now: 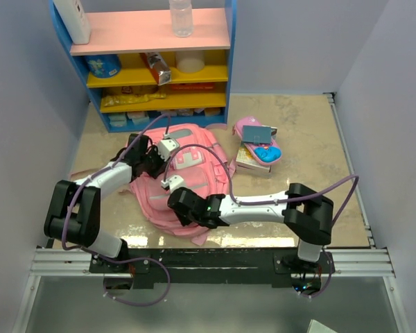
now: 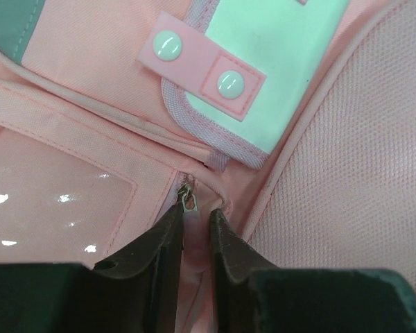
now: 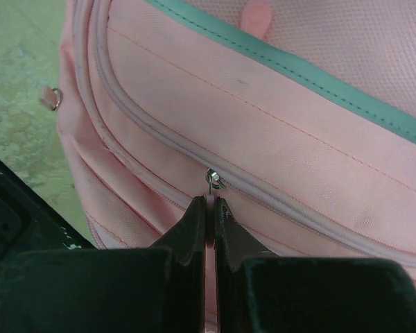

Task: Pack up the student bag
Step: Unzip the student bag at the center of the board.

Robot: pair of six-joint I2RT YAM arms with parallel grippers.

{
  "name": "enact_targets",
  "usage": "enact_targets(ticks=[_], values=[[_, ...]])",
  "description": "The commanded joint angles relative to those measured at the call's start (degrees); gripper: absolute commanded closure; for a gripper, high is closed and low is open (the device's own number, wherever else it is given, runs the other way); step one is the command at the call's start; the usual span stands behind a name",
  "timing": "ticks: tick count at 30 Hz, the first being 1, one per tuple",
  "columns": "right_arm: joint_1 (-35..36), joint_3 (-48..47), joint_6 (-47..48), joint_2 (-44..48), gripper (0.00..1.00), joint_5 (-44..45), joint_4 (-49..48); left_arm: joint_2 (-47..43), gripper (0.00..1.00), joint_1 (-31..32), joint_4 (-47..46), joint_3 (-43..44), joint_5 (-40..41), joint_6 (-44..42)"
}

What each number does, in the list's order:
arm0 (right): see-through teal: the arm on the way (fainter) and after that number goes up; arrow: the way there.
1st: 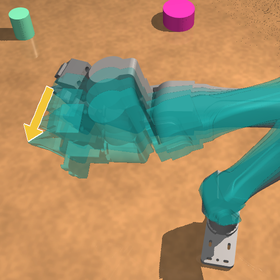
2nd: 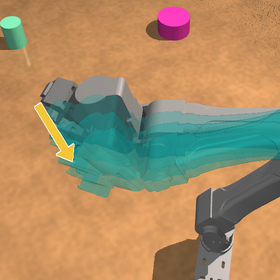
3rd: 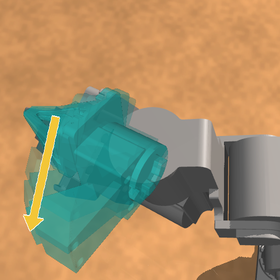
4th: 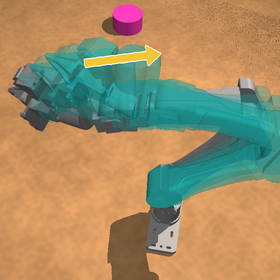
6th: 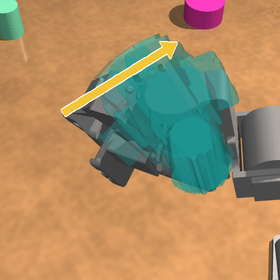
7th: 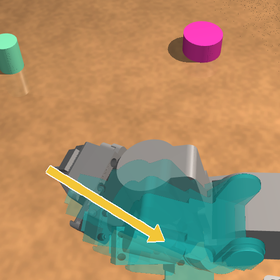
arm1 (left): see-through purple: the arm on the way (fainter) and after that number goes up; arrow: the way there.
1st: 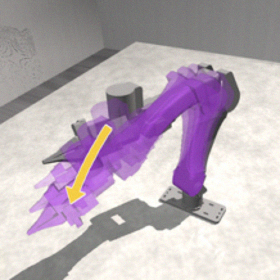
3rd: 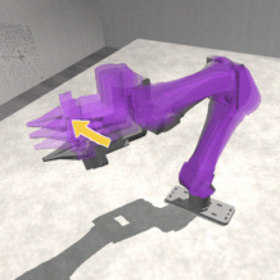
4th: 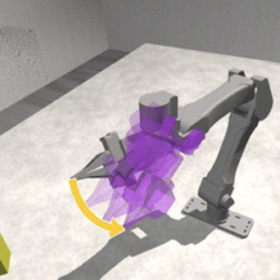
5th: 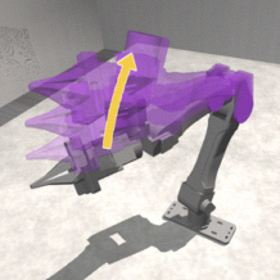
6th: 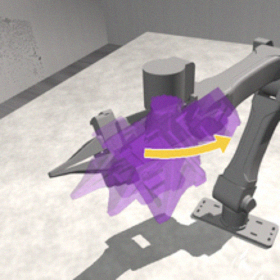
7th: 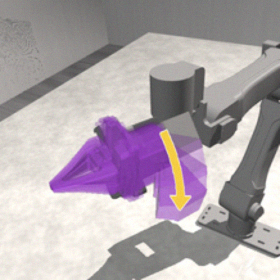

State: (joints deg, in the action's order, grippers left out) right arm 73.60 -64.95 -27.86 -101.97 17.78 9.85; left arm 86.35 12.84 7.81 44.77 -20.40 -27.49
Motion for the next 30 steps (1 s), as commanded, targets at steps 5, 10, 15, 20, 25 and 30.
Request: enact_targets(ticks=[5,10,15,20,25,30], values=[[2.42,-10.63,2.63,-6.22,1.0,-4.6,-6.33,2.95,0.95,2.19,4.14,-2.06,-0.51,3.49],[3.83,-13.09,4.04,-7.71,1.0,-3.02,-6.6,4.62,0.98,2.19,4.93,-0.66,-1.48,4.19],[3.83,-7.48,0.7,-3.86,1.0,3.75,-6.06,3.48,0.99,1.14,8.86,3.29,-2.27,4.11],[3.74,-2.38,-0.97,-1.56,1.0,4.19,-8.44,3.83,0.98,-6.59,15.91,12.42,-9.83,3.76],[3.39,-2.56,-1.32,-0.78,1.0,6.56,-5.8,1.9,0.92,-10.99,14.25,10.86,-4.22,-0.37],[2.25,0.08,-2.73,0.99,1.0,6.57,-5.45,0.4,0.85,-12.84,10.74,6.48,-3.86,-6.77]])
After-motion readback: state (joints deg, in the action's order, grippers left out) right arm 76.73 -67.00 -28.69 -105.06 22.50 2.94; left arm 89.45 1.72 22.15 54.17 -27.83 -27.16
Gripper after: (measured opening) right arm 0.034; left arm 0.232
